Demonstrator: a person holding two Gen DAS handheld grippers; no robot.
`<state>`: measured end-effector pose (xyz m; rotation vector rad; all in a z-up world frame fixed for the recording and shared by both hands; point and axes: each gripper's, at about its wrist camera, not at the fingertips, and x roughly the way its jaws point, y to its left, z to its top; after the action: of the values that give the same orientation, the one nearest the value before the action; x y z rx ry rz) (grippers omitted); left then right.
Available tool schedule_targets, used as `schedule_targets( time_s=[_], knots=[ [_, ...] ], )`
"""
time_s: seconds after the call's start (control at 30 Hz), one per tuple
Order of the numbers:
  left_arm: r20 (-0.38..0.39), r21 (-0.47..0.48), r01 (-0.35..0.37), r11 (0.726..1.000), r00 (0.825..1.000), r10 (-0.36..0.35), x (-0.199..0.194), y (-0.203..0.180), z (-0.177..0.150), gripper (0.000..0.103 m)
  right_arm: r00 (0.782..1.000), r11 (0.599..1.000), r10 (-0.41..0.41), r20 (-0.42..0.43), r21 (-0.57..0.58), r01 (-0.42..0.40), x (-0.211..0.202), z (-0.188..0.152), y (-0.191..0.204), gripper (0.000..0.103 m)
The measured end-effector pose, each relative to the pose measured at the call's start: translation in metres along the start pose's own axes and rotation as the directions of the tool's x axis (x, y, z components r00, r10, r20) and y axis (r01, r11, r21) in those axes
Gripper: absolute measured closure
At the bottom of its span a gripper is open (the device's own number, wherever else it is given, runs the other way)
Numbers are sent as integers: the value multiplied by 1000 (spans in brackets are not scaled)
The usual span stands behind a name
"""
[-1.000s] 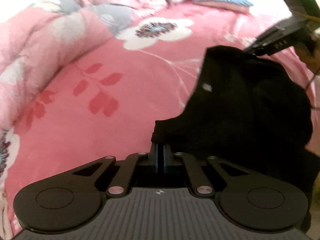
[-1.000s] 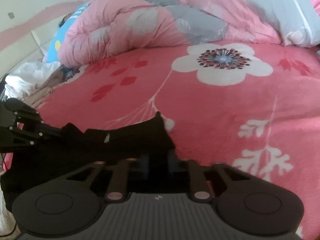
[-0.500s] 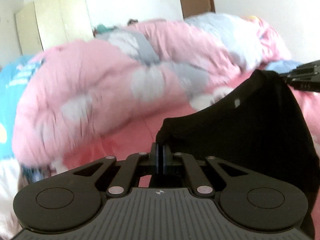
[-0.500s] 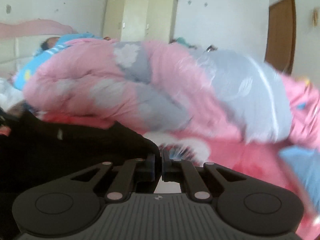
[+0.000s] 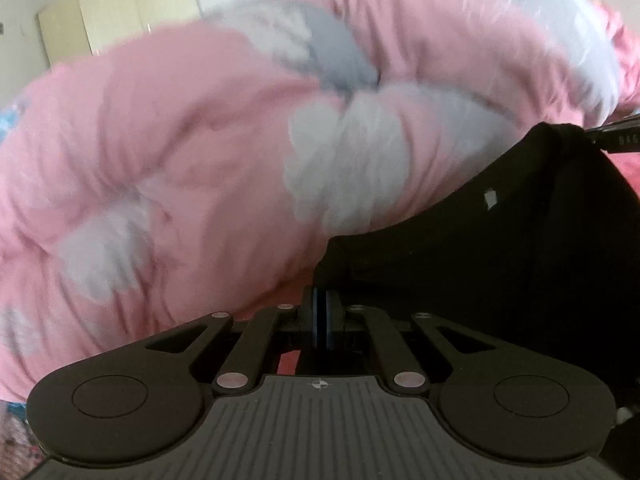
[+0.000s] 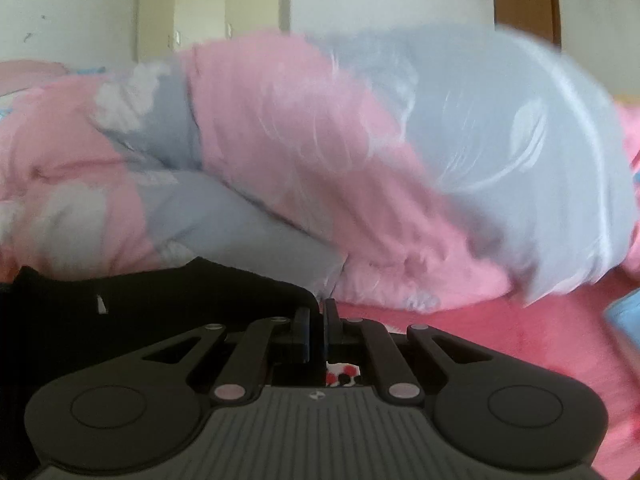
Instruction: Fold clothes
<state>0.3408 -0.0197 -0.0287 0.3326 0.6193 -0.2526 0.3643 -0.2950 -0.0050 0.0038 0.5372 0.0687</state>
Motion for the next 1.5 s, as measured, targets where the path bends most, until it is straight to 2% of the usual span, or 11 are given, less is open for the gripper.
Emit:
schedule_targets(
  time_s=[0.23, 0.33, 0.57, 0.63, 0.7, 0.83, 0.97, 1.1, 1.2, 1.4, 1.5],
  knots=[
    [-97, -147, 23, 989, 995, -38, 24, 17, -17, 81, 980, 995, 56, -192, 91, -39, 61, -37, -9, 86],
    [-74, -225, 32, 974, 996, -50, 9, 32, -16, 61, 980, 984, 100, -172, 161, -72, 46, -38, -23, 60],
    [74, -245, -27, 969, 996, 46, -70, 43, -6, 43, 973, 971, 208, -101, 140, -193, -33, -35, -19, 56],
    [106, -237, -8, 971, 994, 34, -99, 37, -11, 38, 961, 967, 250, -114, 79, -242, -49, -41, 2, 36],
    [108, -237, 35, 971, 994, -10, -119, 25, -20, 35, 948, 957, 290, -130, 18, -291, -66, -47, 23, 30],
    [59, -202, 85, 976, 995, -75, -146, -11, -53, 35, 915, 917, 366, -169, -101, -385, -100, -60, 66, 31],
    [29, -154, 66, 986, 998, -63, -156, -36, -84, 35, 933, 887, 311, -183, -297, -354, -90, -71, 111, 43],
    [-10, -198, 65, 978, 998, -69, -154, -41, -106, 36, 936, 858, 206, -287, -407, -313, -61, -85, 134, 78],
    [-31, -231, 61, 971, 997, -70, -151, -37, -116, 36, 921, 881, 221, -321, -340, -330, -56, -87, 124, 96],
    [-35, -258, 68, 964, 996, -79, -155, -36, -126, 36, 940, 946, 305, -153, -64, -317, -83, -37, 59, 97],
    [-39, -271, 65, 960, 996, -79, -156, -34, -128, 36, 961, 957, 271, -45, 121, -265, -88, -14, 7, 97]
  ],
)
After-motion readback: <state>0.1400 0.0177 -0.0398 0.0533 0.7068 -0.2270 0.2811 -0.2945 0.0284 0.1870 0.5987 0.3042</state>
